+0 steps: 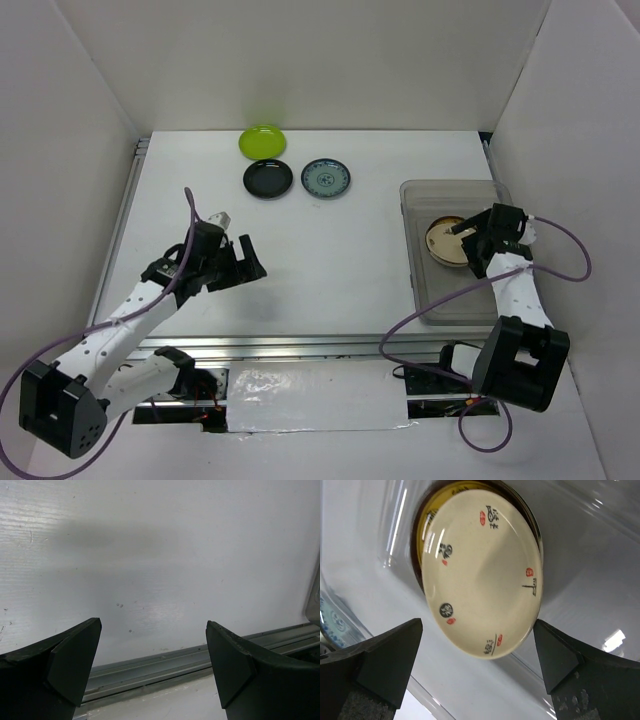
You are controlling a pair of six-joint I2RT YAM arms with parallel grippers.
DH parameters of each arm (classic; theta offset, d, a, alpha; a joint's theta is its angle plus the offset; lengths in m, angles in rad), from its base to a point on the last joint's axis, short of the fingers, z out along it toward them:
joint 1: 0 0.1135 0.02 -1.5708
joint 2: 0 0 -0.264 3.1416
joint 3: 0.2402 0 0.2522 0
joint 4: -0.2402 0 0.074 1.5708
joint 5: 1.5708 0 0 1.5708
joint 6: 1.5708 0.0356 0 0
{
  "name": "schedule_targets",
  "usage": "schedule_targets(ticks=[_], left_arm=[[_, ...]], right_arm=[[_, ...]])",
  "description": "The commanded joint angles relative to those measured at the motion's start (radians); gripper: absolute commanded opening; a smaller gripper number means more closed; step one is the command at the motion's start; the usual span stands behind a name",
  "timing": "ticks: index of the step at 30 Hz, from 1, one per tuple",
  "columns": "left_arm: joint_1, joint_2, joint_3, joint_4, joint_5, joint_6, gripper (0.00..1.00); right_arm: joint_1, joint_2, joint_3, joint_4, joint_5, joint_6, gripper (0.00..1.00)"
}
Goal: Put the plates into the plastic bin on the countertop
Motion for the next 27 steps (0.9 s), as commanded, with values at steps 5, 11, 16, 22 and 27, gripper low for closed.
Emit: schedule_targets(ticks=[5, 11, 16, 22, 27], left_arm=[[0.013, 0.095, 0.046, 0.095, 0.012, -0.063, 0.99], [0.049, 0.189, 0.042, 0.192, 0.017, -0.14, 0.99], [0.119, 0.275, 0.032, 0.345, -0.011, -0.242, 0.99], [0.197, 0.436, 0.02, 0.693, -0.014, -0.324, 0.99], [0.227, 0.724, 0.198, 0.782, -0.026, -0.396, 0.99]], right_arm=[[0.011, 0.015, 0.051, -0.104, 0.007, -0.035, 1.0], [0.063, -0.169, 0.065, -0.143, -0.037, -0.053, 1.0], [0.21, -0.445, 0.05, -0.131, -0.075, -0.076, 1.0], [0.377, -0.67, -0.022, -0.008, -0.451, -0.118, 1.0], [0.524, -0.746, -0.149, 0.201, -0.694, -0.04, 1.0]])
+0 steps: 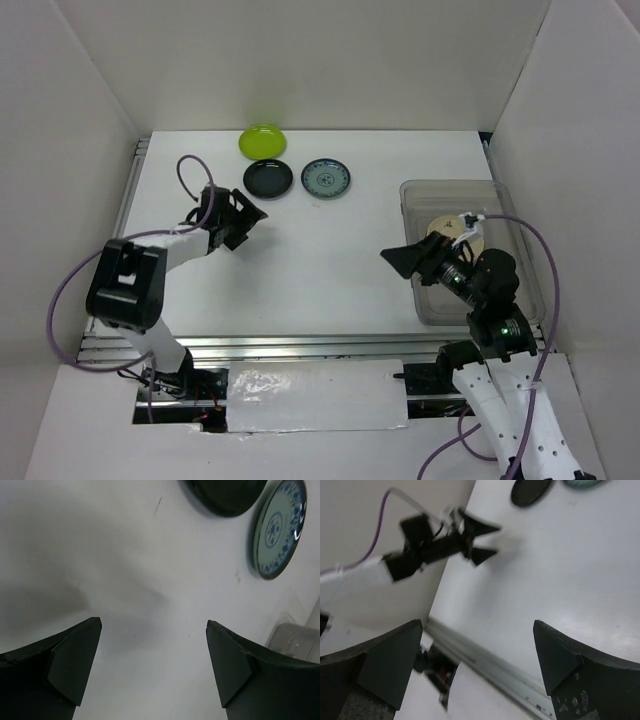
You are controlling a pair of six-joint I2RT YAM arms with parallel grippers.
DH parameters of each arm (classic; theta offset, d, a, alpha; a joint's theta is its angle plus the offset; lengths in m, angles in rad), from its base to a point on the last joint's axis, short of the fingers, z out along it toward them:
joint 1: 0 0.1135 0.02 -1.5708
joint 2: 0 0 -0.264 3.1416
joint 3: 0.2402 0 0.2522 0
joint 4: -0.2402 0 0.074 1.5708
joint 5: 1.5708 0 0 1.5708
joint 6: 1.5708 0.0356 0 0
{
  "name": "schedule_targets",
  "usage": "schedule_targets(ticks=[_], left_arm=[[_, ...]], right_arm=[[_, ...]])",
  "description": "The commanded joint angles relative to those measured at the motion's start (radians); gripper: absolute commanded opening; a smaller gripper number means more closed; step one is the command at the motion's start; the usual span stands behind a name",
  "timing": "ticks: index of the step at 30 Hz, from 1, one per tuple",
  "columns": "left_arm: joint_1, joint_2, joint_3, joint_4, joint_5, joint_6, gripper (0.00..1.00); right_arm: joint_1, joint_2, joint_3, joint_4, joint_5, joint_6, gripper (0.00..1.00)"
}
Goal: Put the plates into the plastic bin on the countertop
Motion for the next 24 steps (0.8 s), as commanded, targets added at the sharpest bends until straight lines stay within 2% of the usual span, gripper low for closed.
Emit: schedule_targets(ticks=[1, 4, 6, 7, 8, 10, 11, 15, 17, 23, 24], left_arm=[[0.016, 0.118, 0.118, 0.188, -0.021, -0.086, 0.99], [0.027, 0.245, 0.182, 0.236, -0.08, -0.129, 0.99], [0.03, 0.29, 0.256, 0.204, -0.11, -0.168, 0.96], [0.03, 0.333, 0.291, 0.16, -0.167, -0.18, 0.95], [0.027, 0.357, 0.331, 0.038, -0.19, -0.206, 0.95], [0.024, 0.423, 0.443, -0.061, -0.233, -0.221, 0.9], [0.021, 0.44, 0.474, -0.133, -0.267, -0.229, 0.83], [0.021, 0.529, 0.581, -0.189, -0.298, -0.231, 0.73], [0.021, 0.552, 0.601, -0.211, -0.299, -0.234, 0.61], [0.02, 0.611, 0.646, -0.189, -0.301, -0.22, 0.53], [0.018, 0.62, 0.655, -0.201, -0.304, -0.218, 0.47]], right_arm=[[0.078, -0.028, -0.073, 0.176, -0.23, 0.042, 1.0], [0.15, -0.052, -0.117, 0.19, -0.217, 0.054, 1.0], [0.195, -0.057, -0.128, 0.182, -0.2, 0.047, 1.0], [0.204, -0.054, -0.129, 0.174, -0.19, 0.045, 1.0], [0.222, -0.052, -0.126, 0.154, -0.172, 0.036, 1.0], [0.233, -0.048, -0.116, 0.14, -0.157, 0.025, 1.0], [0.241, -0.045, -0.11, 0.131, -0.149, 0.016, 1.0], [0.256, -0.035, -0.071, 0.095, -0.128, -0.016, 1.0], [0.258, -0.04, -0.06, 0.069, -0.118, -0.035, 1.0], [0.259, -0.057, -0.048, 0.038, -0.095, -0.056, 1.0], [0.259, -0.058, -0.048, 0.039, -0.095, -0.056, 1.0]])
